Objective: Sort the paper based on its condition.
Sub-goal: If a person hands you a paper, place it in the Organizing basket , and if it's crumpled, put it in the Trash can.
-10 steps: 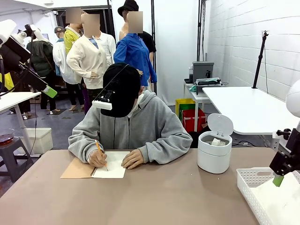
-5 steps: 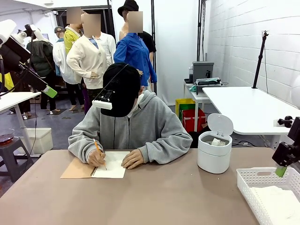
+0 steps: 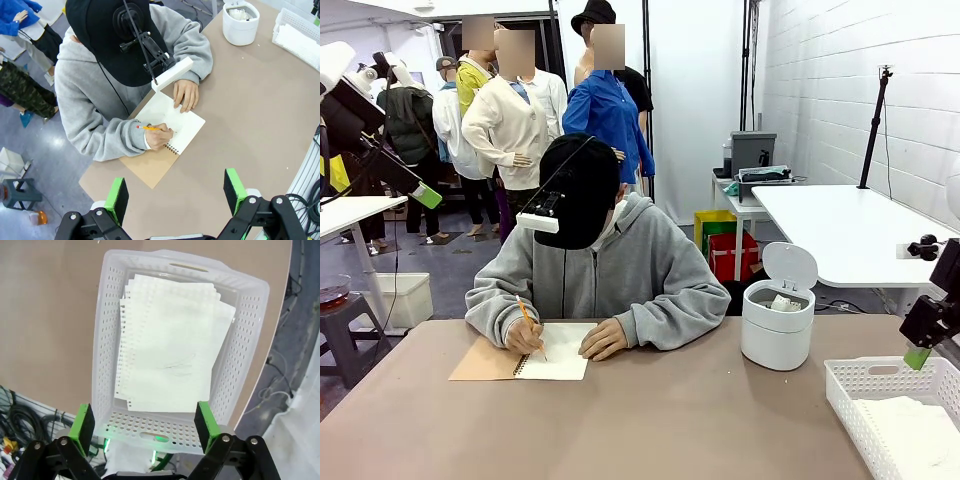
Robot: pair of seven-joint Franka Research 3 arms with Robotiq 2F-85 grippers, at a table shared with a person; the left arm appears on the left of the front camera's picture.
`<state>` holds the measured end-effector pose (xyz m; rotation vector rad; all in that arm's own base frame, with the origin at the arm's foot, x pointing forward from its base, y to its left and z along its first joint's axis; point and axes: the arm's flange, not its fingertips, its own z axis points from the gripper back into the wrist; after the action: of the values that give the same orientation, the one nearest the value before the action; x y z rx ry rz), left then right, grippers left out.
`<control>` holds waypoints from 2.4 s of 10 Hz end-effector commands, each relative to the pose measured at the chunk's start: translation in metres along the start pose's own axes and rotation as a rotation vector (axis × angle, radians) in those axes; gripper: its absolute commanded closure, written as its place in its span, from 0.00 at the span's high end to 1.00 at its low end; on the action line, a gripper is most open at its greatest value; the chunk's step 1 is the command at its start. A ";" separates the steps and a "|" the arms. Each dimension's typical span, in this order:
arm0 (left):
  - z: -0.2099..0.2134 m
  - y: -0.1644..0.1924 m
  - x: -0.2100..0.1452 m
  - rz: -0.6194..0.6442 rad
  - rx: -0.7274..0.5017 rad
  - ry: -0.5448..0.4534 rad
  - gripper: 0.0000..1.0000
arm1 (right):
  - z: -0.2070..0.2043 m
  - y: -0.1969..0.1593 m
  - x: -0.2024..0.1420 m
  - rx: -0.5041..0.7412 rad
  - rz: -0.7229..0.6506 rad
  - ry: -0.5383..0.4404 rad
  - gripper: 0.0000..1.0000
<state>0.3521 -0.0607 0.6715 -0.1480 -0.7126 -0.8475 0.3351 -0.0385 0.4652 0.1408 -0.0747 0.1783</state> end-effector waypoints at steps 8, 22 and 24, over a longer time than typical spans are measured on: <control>-0.001 0.001 0.000 0.001 0.005 -0.008 1.00 | 0.034 0.082 -0.002 0.038 0.372 -0.057 1.00; -0.001 0.001 0.000 0.001 0.005 -0.008 1.00 | 0.132 0.265 0.114 0.189 0.752 -0.492 1.00; -0.001 0.001 0.000 0.001 0.005 -0.008 1.00 | 0.156 0.273 0.125 0.190 0.770 -0.481 1.00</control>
<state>0.3521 -0.0607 0.6715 -0.1479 -0.7125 -0.8475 0.3912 0.2201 0.6583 0.3185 -0.6175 0.9110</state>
